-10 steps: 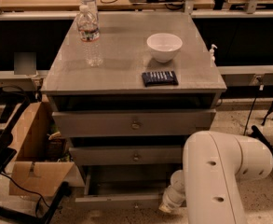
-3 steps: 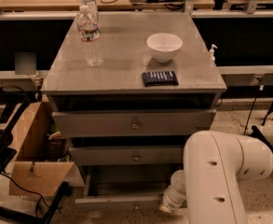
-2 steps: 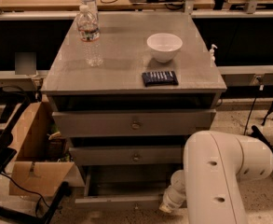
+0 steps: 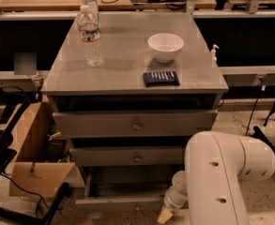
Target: Open bottom drawer
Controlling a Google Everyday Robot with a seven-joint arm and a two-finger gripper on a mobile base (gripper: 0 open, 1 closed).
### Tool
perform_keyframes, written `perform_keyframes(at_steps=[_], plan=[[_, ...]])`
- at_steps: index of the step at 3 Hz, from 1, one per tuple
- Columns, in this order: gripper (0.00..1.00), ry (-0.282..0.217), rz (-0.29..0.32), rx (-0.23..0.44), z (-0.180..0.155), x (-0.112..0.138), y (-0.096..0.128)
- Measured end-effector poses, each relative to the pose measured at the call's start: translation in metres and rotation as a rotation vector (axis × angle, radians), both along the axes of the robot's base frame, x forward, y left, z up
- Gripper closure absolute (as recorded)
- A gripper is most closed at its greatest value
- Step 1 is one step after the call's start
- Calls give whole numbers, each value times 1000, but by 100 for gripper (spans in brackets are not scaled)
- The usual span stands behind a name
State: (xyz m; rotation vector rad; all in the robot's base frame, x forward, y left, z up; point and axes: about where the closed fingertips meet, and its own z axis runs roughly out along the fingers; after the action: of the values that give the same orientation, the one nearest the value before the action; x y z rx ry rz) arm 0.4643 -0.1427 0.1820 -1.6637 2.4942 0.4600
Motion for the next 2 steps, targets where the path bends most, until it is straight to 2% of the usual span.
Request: perform_keyframes(at_steps=[1, 2], plan=[[0, 0, 0, 0, 0, 0, 0], [0, 0, 0, 0, 0, 0, 0]])
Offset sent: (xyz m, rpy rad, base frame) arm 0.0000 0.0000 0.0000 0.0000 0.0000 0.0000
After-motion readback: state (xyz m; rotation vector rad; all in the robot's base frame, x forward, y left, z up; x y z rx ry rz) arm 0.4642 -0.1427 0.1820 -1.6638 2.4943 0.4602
